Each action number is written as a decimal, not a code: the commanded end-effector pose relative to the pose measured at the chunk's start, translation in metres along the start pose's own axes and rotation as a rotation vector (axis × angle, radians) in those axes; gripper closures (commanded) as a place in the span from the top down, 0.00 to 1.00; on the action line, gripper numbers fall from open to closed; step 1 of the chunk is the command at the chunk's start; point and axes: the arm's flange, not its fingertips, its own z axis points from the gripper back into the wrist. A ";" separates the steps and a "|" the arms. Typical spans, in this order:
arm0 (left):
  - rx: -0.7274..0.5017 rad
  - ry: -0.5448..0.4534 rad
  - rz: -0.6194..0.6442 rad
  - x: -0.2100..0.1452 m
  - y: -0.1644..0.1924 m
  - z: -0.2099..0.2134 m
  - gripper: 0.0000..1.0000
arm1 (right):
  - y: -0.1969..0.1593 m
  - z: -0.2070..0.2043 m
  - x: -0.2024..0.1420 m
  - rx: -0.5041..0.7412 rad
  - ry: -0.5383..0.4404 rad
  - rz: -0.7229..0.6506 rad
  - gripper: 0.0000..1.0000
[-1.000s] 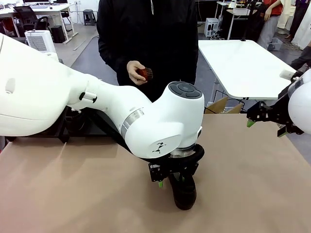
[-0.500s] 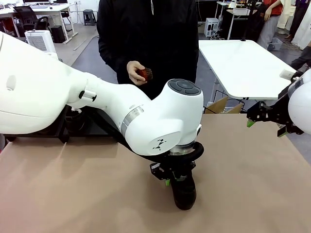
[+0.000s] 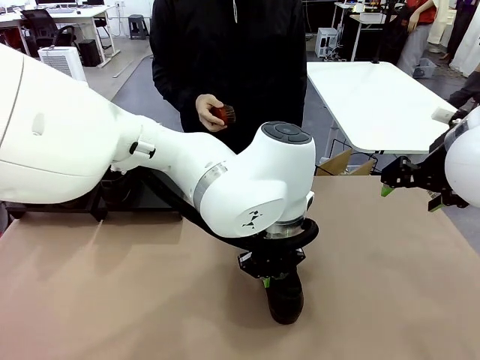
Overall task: Organize the shoes by placing them on the stand.
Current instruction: Place the Shoe from the middle of the table onto the Shoes Stand.
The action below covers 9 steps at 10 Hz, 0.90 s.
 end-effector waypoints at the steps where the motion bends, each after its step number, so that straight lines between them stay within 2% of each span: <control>1: -0.050 -0.009 0.015 0.003 0.013 0.013 0.00 | -0.003 0.000 0.001 0.002 -0.001 0.015 1.00; 3: -0.085 -0.008 -0.040 0.007 0.037 0.046 0.00 | -0.003 0.000 0.001 0.002 -0.001 0.015 1.00; 5: -0.034 -0.065 -0.126 0.029 0.073 0.064 0.00 | -0.003 0.000 0.001 0.002 -0.001 0.015 1.00; 8: 0.006 -0.145 -0.113 0.071 0.133 0.094 0.00 | -0.003 0.000 0.001 0.002 -0.001 0.015 1.00; 9: 0.013 -0.161 -0.046 0.078 0.145 0.111 0.00 | -0.003 0.000 0.001 0.002 -0.001 0.015 1.00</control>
